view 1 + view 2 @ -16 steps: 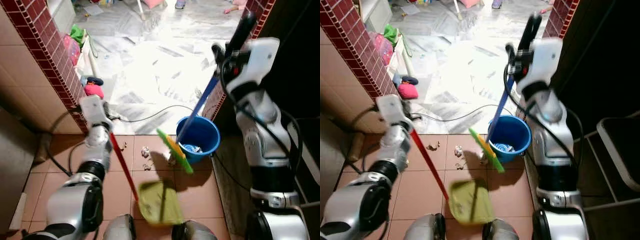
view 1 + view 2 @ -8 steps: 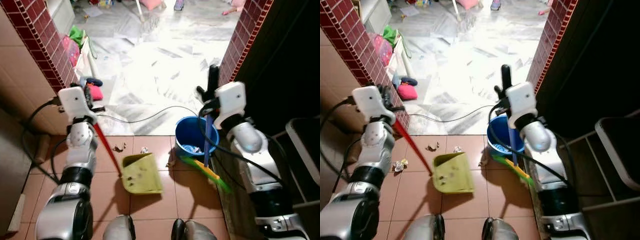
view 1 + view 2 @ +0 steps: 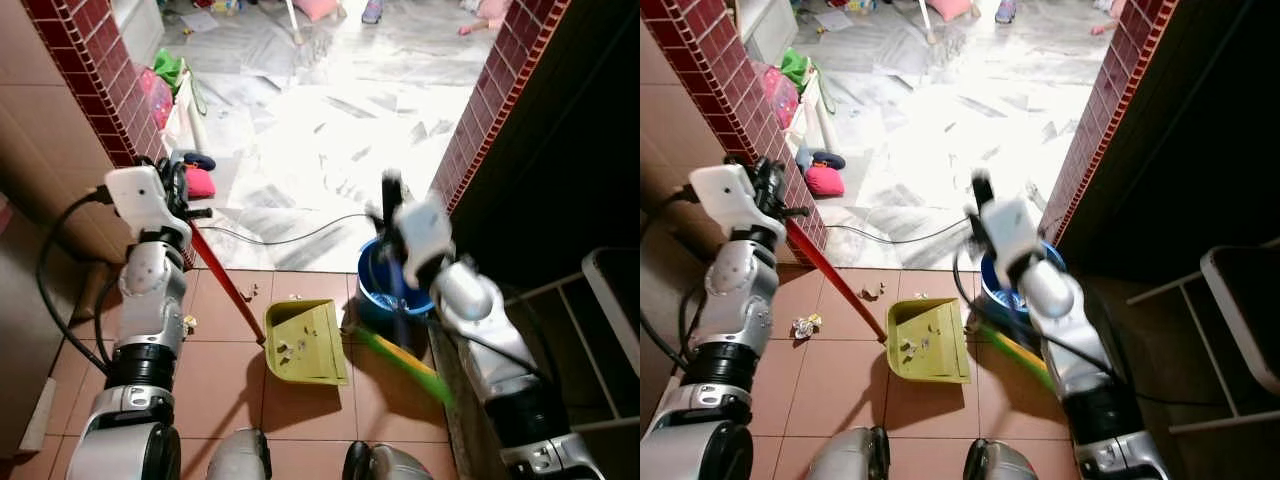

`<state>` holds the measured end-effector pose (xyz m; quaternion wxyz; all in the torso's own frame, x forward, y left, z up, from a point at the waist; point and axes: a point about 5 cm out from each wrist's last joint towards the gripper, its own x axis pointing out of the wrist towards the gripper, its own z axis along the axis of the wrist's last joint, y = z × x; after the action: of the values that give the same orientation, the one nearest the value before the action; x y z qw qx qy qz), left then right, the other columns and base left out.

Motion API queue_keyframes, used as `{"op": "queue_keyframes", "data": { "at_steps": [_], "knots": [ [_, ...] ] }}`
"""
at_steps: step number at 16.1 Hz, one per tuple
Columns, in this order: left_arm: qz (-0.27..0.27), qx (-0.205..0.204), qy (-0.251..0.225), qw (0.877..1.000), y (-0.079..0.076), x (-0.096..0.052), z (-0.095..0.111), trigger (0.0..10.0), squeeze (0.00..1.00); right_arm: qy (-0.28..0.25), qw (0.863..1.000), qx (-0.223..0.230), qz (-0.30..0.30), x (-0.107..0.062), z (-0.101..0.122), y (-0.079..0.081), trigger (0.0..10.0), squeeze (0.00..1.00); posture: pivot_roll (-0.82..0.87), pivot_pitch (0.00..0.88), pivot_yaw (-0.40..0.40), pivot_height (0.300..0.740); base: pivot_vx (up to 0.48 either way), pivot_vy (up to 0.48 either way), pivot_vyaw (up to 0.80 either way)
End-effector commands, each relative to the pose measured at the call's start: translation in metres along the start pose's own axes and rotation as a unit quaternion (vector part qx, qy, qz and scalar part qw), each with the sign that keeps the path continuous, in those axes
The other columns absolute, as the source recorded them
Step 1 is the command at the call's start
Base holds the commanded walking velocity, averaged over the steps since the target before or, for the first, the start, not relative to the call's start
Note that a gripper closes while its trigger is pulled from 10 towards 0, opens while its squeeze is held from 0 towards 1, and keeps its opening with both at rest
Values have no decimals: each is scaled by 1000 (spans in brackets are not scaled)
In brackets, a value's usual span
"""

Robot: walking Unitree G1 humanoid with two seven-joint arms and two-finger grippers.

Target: Sweep floor

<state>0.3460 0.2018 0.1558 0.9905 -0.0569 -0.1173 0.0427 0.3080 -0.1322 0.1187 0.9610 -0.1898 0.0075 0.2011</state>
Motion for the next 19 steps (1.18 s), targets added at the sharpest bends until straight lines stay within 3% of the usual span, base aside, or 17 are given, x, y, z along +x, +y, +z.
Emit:
{"op": "queue_keyframes", "data": {
  "at_steps": [1, 3, 6, 8, 12, 14, 17, 19],
  "knots": [
    [17, 20, -60, 998, 11, 5, 34, 10000, 0, 80, 997, -16, -14, -13, -36, -4, 10000, 0, -20, 56, -31, 740, 0, 0, 0],
    [41, 57, -112, 991, 22, 11, 68, 10000, 0, 94, 995, 3, -41, -17, -40, -9, 10000, 0, -23, 64, -25, 740, 0, 0, 0],
    [39, 37, -134, 990, 22, 18, 87, 10000, 0, 108, 993, 23, -51, -13, -43, -9, 10000, 0, -19, 67, -21, 740, 0, 0, 0],
    [24, 0, -172, 985, 15, 29, 112, 10000, 0, 108, 993, 26, -46, -12, -45, -6, 10000, 0, -16, 72, -16, 740, 0, 0, 0],
    [-2, -30, -185, 982, 0, 41, 124, 10000, 0, 117, 991, 36, -56, -11, -45, -5, 10000, 0, -31, 73, -6, 740, 0, 0, -400],
    [-27, -54, -180, 982, -19, 50, 121, 10000, 0, 112, 991, 38, -59, -12, -44, -4, 10000, 0, -44, 75, 1, 740, 0, 0, -544],
    [-28, -69, -184, 980, -29, 54, 123, 10000, 0, 113, 991, 39, -58, -14, -45, -3, 10000, 0, -52, 79, 3, 740, 0, 0, 0],
    [-24, -72, -196, 978, -37, 55, 127, 10000, 0, 116, 991, 38, -57, -14, -45, -3, 10000, 0, -58, 81, 3, 740, 0, 0, -800]
  ]
}}
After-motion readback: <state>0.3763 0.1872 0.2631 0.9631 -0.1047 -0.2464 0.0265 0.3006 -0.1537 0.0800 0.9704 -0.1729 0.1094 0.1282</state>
